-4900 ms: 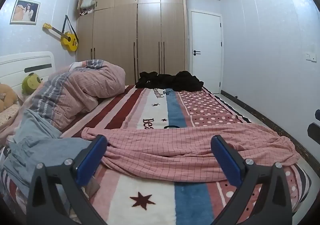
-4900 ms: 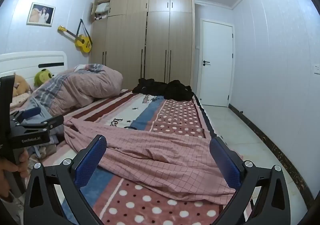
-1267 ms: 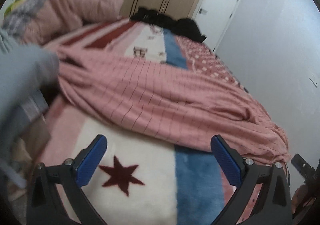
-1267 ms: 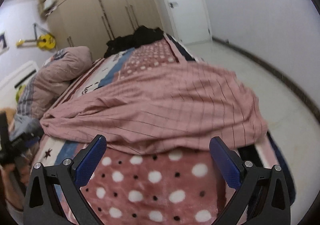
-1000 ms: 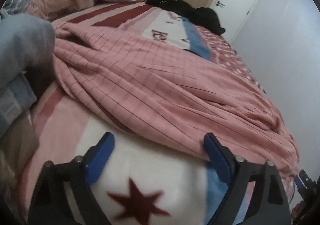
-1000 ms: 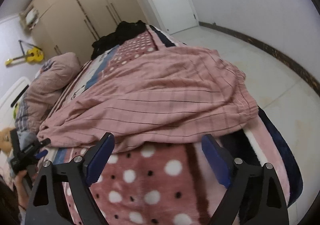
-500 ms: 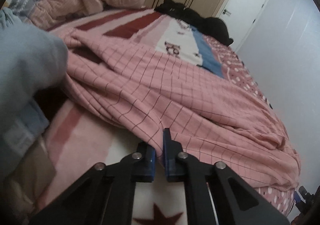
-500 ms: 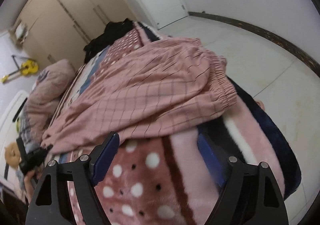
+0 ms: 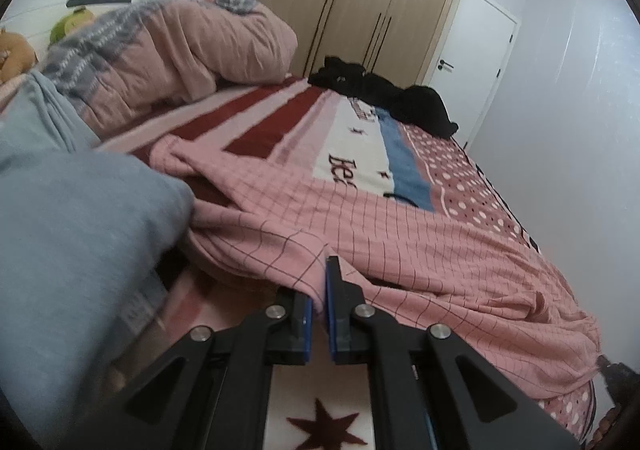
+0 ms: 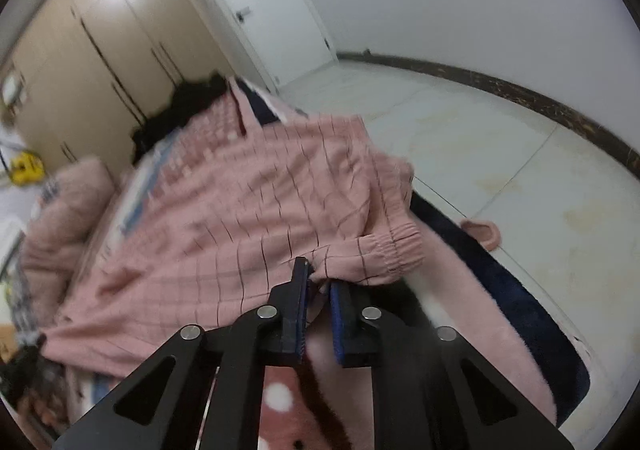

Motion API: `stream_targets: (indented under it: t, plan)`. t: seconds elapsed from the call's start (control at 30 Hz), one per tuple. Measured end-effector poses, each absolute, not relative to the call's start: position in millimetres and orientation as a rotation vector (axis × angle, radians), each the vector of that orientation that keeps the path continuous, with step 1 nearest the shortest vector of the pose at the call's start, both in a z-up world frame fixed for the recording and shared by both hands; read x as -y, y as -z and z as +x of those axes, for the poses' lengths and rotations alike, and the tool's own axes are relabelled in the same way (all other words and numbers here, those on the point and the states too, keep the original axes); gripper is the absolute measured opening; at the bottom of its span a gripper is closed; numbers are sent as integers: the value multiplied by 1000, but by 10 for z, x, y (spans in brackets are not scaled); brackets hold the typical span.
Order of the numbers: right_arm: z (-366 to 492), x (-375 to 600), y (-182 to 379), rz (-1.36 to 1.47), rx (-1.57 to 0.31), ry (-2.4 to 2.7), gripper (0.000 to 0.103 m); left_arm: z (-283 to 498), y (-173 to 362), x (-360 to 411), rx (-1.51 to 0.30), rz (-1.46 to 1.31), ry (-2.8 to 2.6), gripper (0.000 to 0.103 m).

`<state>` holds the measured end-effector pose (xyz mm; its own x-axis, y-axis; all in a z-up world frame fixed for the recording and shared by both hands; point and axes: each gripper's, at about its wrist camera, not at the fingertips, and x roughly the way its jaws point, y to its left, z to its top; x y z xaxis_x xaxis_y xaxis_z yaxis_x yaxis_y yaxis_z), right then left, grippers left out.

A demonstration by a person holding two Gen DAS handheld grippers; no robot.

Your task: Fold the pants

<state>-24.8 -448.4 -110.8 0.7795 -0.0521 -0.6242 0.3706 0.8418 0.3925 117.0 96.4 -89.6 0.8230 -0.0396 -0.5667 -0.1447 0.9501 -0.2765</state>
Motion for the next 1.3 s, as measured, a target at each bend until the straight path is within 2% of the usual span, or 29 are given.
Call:
stream_targets:
  t: [0.1,0.37,0.53,0.57,0.6,0.67,0.83,1.3]
  plan:
    - [-411,4442,881,492,-548,243,2,1080,779,-987,-577,-290,-77,4]
    - [-388,4314,379,360,-473,193,1,1087,564,-1064,-598,-257,-81,4]
    - [-263,4214,425,348,-676,78,7,1145,558,-1007,-632,-233,-58,4]
    - [-289,4220,481,375,-701,49,18,1138,585,-1013,-636,-238,-59,4]
    - [-338,4232,553,415,-722,10,36,1131,611,-1018,-640,-241,-60,4]
    - [-419,4249,709,498,-762,-45,51,1126,627,-1009,-642,-239,-60,4]
    - [-478,4188,1210,645,-902,-97,49,1111,597,-1000,-641,-233,-58,4]
    - [-479,4085,1388,751,-889,-72,52,1103,605,-992,-647,-229,-54,5]
